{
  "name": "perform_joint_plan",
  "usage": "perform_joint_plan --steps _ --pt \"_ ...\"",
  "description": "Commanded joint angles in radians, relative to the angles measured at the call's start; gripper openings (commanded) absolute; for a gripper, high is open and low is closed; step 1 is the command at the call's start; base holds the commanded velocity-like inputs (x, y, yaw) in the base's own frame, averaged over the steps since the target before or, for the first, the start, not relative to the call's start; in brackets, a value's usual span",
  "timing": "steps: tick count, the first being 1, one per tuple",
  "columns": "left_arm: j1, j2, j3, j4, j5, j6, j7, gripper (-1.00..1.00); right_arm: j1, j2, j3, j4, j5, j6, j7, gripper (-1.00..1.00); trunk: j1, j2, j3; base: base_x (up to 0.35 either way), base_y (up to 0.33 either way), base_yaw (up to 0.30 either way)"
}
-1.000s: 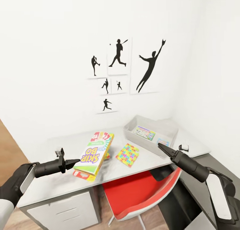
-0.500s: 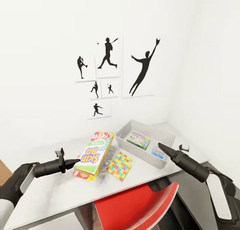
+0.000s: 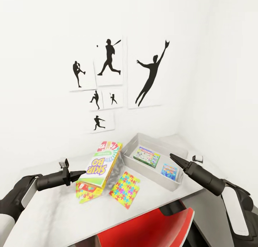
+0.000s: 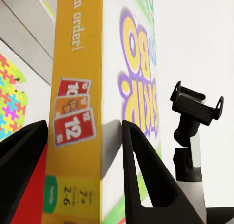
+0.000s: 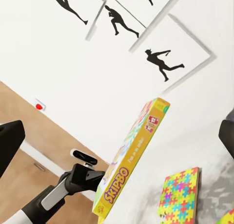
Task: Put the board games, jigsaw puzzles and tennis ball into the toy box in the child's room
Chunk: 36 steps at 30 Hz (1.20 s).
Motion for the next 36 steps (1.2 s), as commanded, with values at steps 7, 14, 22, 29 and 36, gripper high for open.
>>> perform_joint_plan --steps 7,14,22,29,36 --pt "-0.001 0.0 0.0 0.0 0.005 0.01 -0.001 -1.0 -0.001 0.0 -0.001 0.0 0.001 0.005 0.002 1.0 0.001 -0.002 -0.002 0.126 0.0 -0.001" --pt "-0.001 0.0 -0.001 0.0 0.006 0.01 -0.001 -1.0 -0.001 0.0 -0.001 0.0 0.001 0.005 0.002 1.0 0.001 -0.002 0.001 0.033 0.0 -0.099" --pt "-0.001 0.0 -0.001 0.0 0.006 0.01 -0.001 -1.0 -0.001 0.0 -0.001 0.0 0.003 0.005 0.003 1.0 0.001 -0.002 0.004 0.063 -0.095 -0.079" --pt "-0.001 -0.001 -0.001 0.0 0.006 0.01 0.0 -1.0 -0.001 0.0 -0.001 0.0 0.004 0.005 0.003 1.0 0.001 -0.002 0.005 0.088 -0.014 -0.003" --pt "-0.001 -0.001 -0.001 0.0 0.006 0.01 -0.001 -1.0 -0.001 0.0 -0.001 0.0 0.004 0.005 0.004 1.0 0.001 -0.002 0.005 0.065 -0.001 0.0"
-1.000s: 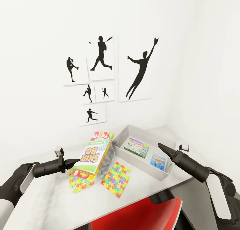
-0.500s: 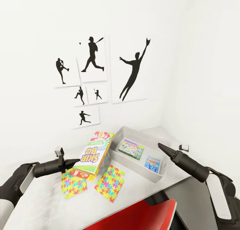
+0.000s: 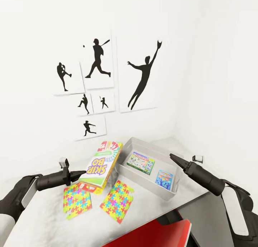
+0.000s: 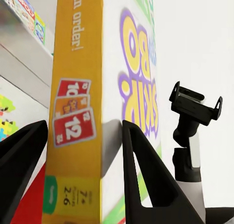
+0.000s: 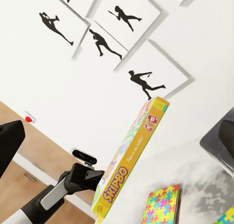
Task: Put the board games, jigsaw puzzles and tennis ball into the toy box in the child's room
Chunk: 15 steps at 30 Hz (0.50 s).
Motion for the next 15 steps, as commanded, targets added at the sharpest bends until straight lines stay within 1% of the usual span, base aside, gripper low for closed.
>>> perform_joint_plan --steps 1,15 --pt "-0.001 0.0 0.0 0.0 0.003 0.008 -0.001 -1.0 -0.001 0.0 -0.001 0.0 -0.001 0.005 0.002 1.0 0.001 -0.002 -0.002 0.005 0.0 0.0" --pt "-0.001 0.0 0.0 0.0 0.003 0.008 0.0 -1.0 -0.001 0.0 -0.001 0.0 0.0 0.005 0.002 1.0 0.001 -0.002 -0.002 0.0 0.0 0.0"
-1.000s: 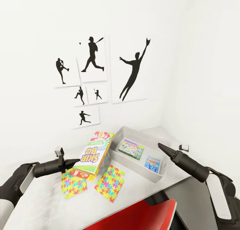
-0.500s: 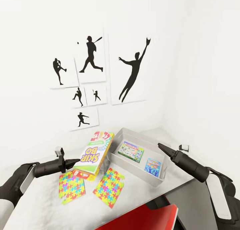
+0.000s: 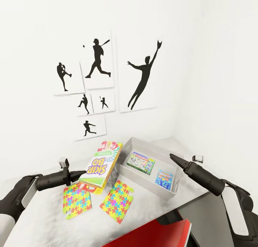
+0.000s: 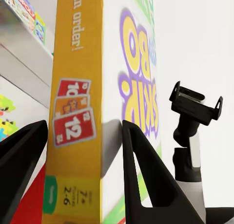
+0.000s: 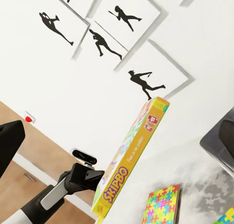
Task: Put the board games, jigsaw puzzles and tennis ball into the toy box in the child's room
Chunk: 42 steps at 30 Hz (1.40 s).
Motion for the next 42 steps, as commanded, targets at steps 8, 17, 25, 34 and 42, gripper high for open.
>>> perform_joint_plan --steps 8,17,25,34,42 --pt "-0.001 -0.006 0.003 0.0 0.003 0.015 0.003 -1.0 -0.001 -0.001 -0.002 0.0 -0.001 0.005 0.003 1.0 0.001 -0.002 -0.002 0.0 0.0 0.0" --pt "-0.048 -0.15 0.007 -0.015 0.002 0.018 0.054 -1.0 -0.001 -0.002 -0.02 -0.001 -0.002 0.01 0.002 1.0 0.001 -0.002 -0.002 0.0 0.0 0.0" --pt "-0.095 -0.313 0.096 -0.029 0.021 0.016 0.25 -1.0 -0.001 -0.017 -0.061 0.0 -0.011 0.016 0.004 1.0 0.001 -0.002 -0.002 0.0 0.0 0.0" --pt "-0.137 -0.514 0.251 -0.105 0.045 -0.054 0.722 -1.0 0.0 -0.07 -0.074 0.005 -0.012 0.014 0.064 1.0 0.001 -0.002 -0.002 0.0 0.0 0.0" --pt "-0.14 -0.545 0.27 -0.108 0.179 -0.222 0.886 -1.0 0.0 -0.073 -0.091 0.01 -0.007 0.014 0.071 1.0 0.001 -0.002 -0.002 0.0 0.0 0.0"
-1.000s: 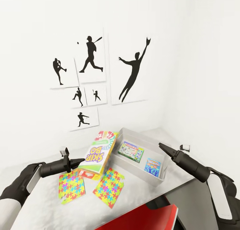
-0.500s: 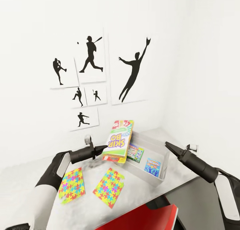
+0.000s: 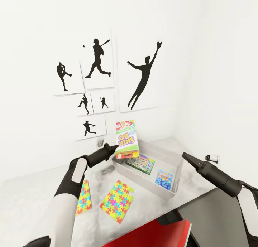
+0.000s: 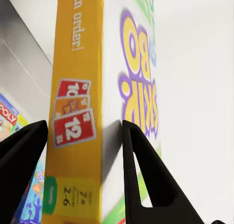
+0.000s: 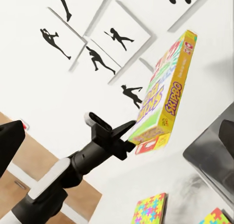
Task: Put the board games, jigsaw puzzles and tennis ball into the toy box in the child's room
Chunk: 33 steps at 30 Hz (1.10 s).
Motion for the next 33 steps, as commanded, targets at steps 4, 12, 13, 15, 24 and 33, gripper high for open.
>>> perform_joint_plan --steps 4,12,13,15,24,33 --pt "-0.001 -0.001 -0.028 0.028 0.103 -0.024 0.053 -1.0 -0.001 -0.001 -0.005 0.018 0.0 0.005 0.004 1.0 0.001 -0.002 -0.002 0.0 0.0 0.0" --pt "-0.001 -0.001 -0.267 0.167 0.249 -0.273 0.072 -1.0 -0.001 -0.002 -0.008 0.031 0.0 0.005 0.004 1.0 0.001 -0.002 -0.002 0.0 0.0 0.0" --pt "-0.001 -0.001 -0.303 0.181 0.285 -0.304 0.072 -1.0 -0.001 -0.002 -0.012 0.031 0.0 0.005 0.004 1.0 0.001 -0.002 -0.002 0.0 0.0 0.0" --pt "0.0 -0.001 -0.353 0.193 0.343 -0.344 0.073 -1.0 -0.001 -0.002 -0.021 0.031 0.0 0.005 0.004 1.0 0.001 -0.002 -0.002 0.0 0.0 0.0" --pt "0.001 -0.001 -0.597 0.2 0.54 -0.512 0.235 -1.0 -0.001 -0.002 -0.041 0.031 -0.003 0.006 0.005 1.0 0.001 -0.002 -0.002 0.0 0.0 0.0" --pt "0.001 -0.001 -0.728 0.198 0.663 -0.595 0.272 -1.0 0.018 -0.001 -0.056 0.029 -0.005 0.006 0.004 1.0 0.001 -0.002 -0.002 0.0 0.0 0.0"
